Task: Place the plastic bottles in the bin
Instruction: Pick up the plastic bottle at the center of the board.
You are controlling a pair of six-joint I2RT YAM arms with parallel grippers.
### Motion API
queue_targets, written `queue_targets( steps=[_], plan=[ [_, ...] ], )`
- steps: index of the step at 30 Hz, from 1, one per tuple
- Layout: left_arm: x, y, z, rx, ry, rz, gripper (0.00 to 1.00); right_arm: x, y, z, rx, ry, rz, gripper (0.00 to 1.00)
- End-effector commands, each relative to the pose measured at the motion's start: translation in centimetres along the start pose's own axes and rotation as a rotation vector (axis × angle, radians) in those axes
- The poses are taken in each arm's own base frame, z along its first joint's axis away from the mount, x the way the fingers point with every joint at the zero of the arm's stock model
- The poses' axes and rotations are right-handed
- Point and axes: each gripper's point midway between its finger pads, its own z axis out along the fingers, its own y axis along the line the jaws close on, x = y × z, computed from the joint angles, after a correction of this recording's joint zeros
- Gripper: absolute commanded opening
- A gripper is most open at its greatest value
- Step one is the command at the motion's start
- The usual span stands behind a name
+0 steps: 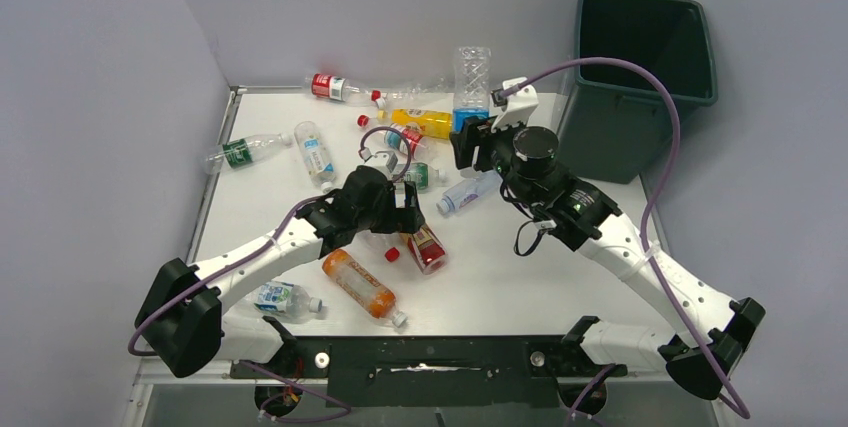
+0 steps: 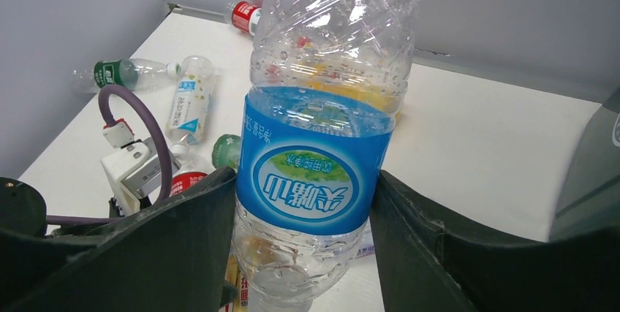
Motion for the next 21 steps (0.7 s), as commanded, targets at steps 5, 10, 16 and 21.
queue_targets(
  steps=[5,10,16,21],
  plan=[
    [-2.5,-2.0,-0.3,0.053,-0.073,0.007,0.98,-0.4,0.5,-0.1,-0.027,-0.047,0.039,0.61],
    [-2.2,-1.9,-0.1,0.054,-0.067,0.003,0.98,0.2,0.5,-0.1,-0.027,-0.038,0.045,0.61],
    [-2.2,-1.8,-0.1,0.053,-0.069,0.000,0.98,0.5,0.5,-0.1,-0.026,-0.033,0.047,0.61],
    [-2.0,-1.7,-0.1,0.053,-0.067,-0.001,0.98,0.6,0.5,0.0,-0.025,-0.030,0.049,0.61]
  ],
)
